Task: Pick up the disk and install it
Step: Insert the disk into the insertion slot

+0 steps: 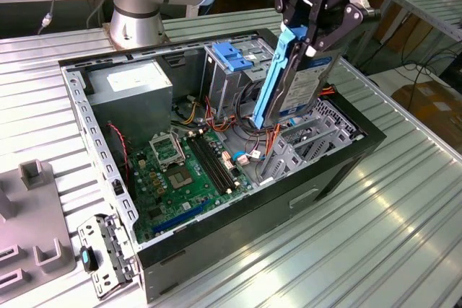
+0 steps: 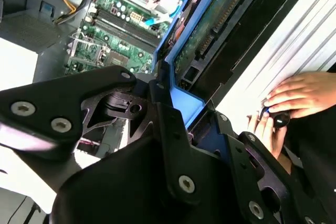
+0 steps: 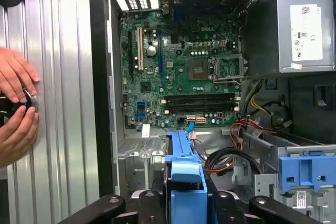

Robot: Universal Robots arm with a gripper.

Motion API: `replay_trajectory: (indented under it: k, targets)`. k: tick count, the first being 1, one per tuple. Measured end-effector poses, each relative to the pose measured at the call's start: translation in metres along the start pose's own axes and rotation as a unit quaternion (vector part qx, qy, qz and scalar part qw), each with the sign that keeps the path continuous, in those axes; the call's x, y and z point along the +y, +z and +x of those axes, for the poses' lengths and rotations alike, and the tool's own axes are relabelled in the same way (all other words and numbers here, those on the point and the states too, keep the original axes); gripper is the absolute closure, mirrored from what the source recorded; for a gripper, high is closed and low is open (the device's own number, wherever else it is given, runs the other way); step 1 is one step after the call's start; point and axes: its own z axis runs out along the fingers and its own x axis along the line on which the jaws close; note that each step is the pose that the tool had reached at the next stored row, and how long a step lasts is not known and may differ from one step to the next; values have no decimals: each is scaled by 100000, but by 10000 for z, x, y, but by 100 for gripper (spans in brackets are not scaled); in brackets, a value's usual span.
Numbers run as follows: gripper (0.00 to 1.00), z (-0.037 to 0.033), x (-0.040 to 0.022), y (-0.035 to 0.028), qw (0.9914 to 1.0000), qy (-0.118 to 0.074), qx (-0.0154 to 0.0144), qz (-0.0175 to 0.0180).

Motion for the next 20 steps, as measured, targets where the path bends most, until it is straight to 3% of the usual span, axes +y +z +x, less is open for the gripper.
replay_trajectory:
  k: [1, 2, 14, 20]
  targets:
    - [63, 11, -191, 32, 100000, -224, 6, 9]
    - [63, 25, -210, 40, 100000, -312, 3, 9]
    - [63, 123, -306, 82, 99999, -315, 3, -104]
    - [63, 127, -308, 84, 99999, -313, 7, -108]
